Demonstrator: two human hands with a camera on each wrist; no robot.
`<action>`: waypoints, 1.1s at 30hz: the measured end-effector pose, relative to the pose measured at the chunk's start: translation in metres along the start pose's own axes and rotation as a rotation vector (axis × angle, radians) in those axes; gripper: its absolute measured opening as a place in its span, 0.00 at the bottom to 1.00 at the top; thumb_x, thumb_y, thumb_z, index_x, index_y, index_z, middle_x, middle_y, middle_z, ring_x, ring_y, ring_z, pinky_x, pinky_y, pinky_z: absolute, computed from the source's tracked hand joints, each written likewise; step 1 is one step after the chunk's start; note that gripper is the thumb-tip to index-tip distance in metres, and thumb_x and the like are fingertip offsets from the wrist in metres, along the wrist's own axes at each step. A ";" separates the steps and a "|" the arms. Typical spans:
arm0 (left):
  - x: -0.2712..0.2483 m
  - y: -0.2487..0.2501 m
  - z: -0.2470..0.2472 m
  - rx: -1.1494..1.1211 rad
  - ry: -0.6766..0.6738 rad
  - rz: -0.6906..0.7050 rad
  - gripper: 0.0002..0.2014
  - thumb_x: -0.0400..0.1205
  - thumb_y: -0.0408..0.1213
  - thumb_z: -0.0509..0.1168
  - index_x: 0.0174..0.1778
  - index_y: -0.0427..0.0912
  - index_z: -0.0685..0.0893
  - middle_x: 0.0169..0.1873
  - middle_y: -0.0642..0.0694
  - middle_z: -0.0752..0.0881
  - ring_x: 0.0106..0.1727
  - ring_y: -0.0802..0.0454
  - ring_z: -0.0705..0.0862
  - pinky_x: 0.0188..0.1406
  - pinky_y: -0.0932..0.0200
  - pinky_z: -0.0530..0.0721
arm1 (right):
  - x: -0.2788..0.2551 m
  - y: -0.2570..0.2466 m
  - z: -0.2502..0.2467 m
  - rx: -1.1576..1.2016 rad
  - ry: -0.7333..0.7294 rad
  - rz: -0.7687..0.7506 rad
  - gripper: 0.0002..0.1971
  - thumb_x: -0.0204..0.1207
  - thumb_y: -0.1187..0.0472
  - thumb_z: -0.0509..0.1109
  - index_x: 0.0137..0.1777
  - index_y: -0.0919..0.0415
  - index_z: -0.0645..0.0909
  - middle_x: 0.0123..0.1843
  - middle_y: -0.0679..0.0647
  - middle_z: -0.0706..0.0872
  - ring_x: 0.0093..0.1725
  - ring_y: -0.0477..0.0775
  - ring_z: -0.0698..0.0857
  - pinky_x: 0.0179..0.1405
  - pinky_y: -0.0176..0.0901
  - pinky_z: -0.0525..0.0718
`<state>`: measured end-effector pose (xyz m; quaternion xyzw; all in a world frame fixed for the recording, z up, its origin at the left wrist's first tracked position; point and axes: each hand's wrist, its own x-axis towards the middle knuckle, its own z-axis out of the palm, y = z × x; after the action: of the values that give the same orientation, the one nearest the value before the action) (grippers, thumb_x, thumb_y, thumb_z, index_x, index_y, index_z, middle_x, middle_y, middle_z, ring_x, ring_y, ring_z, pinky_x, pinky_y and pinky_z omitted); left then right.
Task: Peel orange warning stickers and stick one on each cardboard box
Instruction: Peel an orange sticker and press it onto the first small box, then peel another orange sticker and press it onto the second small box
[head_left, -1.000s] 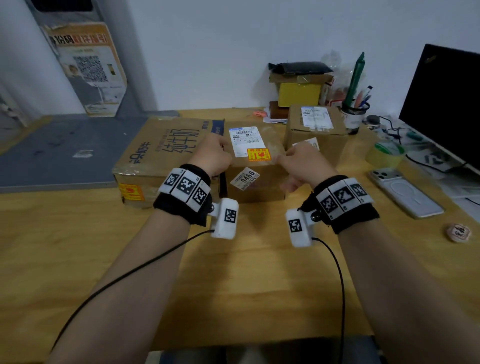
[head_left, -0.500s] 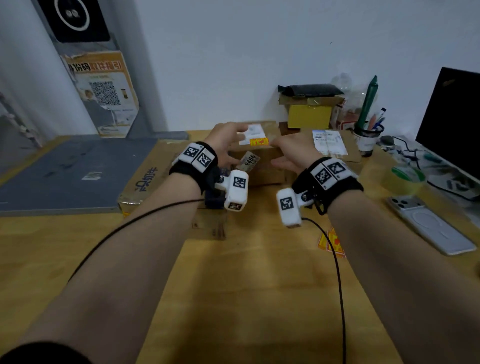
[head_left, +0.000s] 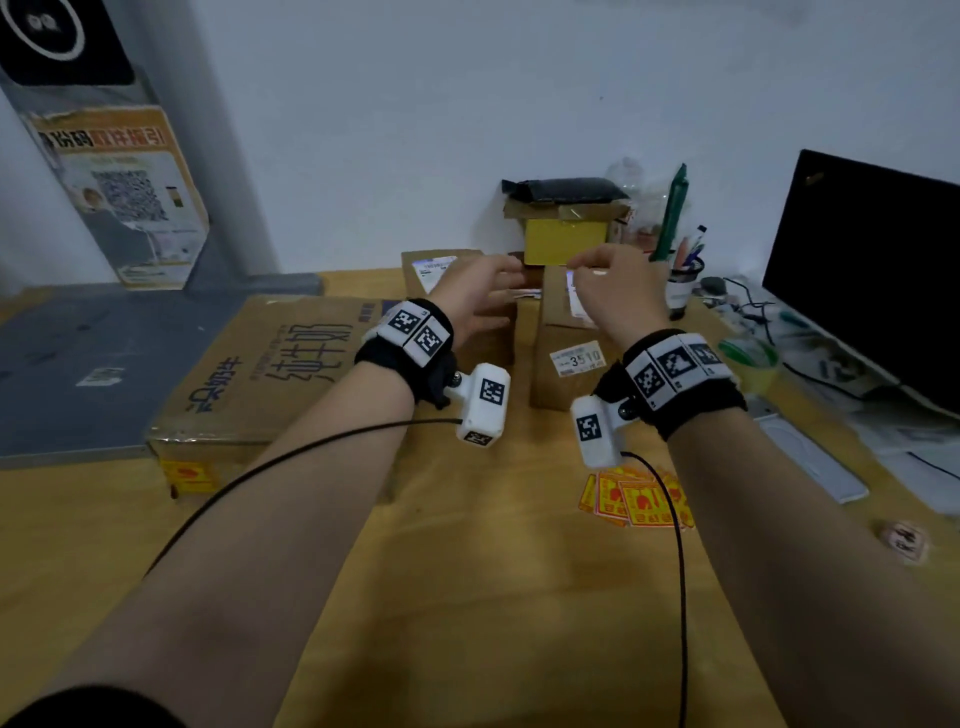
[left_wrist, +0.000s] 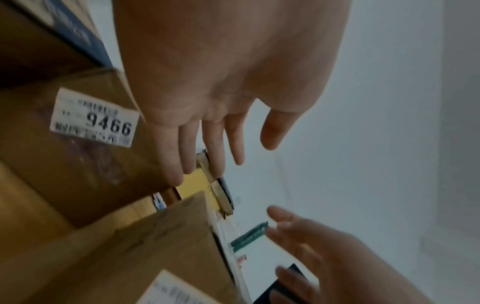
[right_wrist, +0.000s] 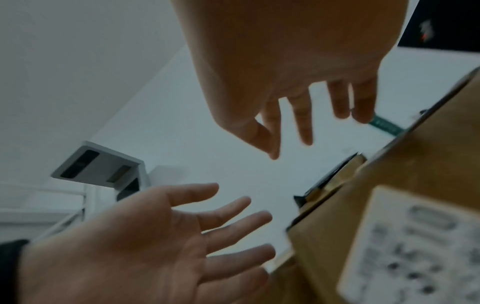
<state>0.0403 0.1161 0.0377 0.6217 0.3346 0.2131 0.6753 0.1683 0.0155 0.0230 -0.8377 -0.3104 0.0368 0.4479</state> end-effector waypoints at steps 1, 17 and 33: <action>-0.001 -0.002 0.009 0.020 -0.027 -0.020 0.19 0.86 0.45 0.63 0.72 0.44 0.81 0.69 0.45 0.85 0.73 0.44 0.79 0.66 0.41 0.81 | 0.001 0.008 -0.006 -0.091 -0.005 0.030 0.14 0.74 0.50 0.63 0.53 0.43 0.87 0.67 0.53 0.87 0.62 0.62 0.85 0.62 0.56 0.86; -0.056 -0.035 0.025 0.289 -0.010 -0.184 0.33 0.77 0.60 0.66 0.78 0.54 0.75 0.78 0.45 0.77 0.75 0.37 0.75 0.70 0.30 0.75 | -0.078 0.015 -0.025 -0.208 -0.336 0.104 0.03 0.84 0.48 0.66 0.52 0.44 0.78 0.72 0.56 0.82 0.76 0.64 0.78 0.71 0.57 0.82; -0.135 -0.033 -0.032 0.170 0.215 -0.074 0.05 0.88 0.44 0.63 0.56 0.49 0.78 0.40 0.55 0.82 0.36 0.60 0.78 0.28 0.60 0.72 | -0.122 -0.010 0.014 0.094 -0.422 0.013 0.11 0.83 0.47 0.70 0.58 0.52 0.80 0.50 0.45 0.82 0.50 0.48 0.82 0.47 0.48 0.85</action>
<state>-0.0797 0.0389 0.0307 0.6376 0.4444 0.2244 0.5878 0.0601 -0.0379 -0.0038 -0.7915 -0.3898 0.2286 0.4115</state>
